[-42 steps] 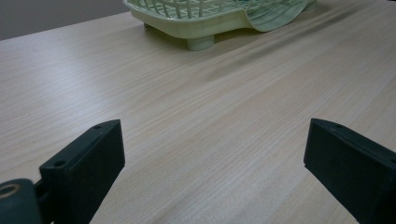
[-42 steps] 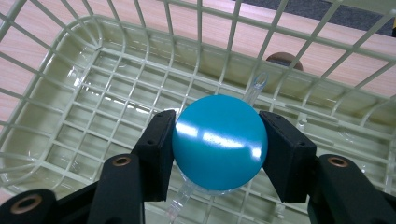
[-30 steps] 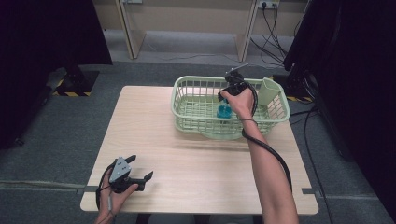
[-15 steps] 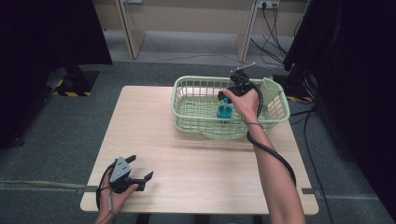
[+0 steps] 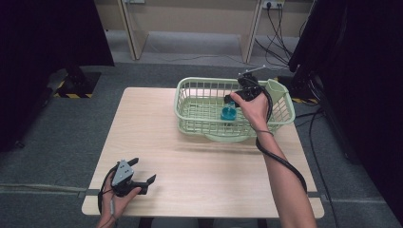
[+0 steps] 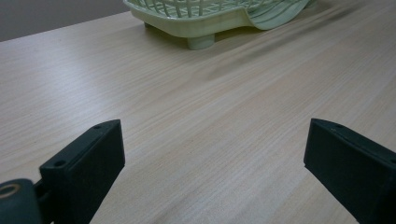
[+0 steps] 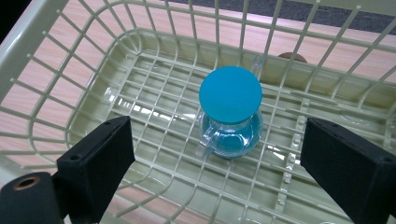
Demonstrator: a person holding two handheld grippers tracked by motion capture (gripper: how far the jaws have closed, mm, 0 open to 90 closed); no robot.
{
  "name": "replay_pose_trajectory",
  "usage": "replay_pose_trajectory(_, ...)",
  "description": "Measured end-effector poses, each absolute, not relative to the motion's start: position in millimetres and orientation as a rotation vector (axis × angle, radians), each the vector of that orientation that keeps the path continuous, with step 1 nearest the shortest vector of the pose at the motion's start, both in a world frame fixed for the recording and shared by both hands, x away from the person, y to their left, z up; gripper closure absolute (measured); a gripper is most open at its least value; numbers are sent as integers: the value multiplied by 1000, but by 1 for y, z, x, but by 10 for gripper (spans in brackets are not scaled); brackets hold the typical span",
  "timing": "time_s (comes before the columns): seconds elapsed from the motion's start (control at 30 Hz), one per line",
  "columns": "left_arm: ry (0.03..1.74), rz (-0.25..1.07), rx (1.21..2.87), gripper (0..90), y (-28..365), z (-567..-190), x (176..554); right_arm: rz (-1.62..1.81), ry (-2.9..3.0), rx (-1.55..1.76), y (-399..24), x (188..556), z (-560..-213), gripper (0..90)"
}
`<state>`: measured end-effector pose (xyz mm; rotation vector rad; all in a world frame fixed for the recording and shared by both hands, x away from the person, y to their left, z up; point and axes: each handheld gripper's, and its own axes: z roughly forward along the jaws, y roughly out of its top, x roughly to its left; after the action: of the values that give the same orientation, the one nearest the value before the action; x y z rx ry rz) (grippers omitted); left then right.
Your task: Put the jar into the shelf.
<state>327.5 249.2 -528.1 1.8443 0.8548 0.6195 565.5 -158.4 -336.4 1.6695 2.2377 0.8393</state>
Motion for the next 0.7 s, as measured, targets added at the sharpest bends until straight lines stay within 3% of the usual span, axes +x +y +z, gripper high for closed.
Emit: replay_pose_trajectory(0.7, 855, 620, 1839, 47, 249, -528, 327, 864, 2243, 1626, -164, 546, -334, 93)
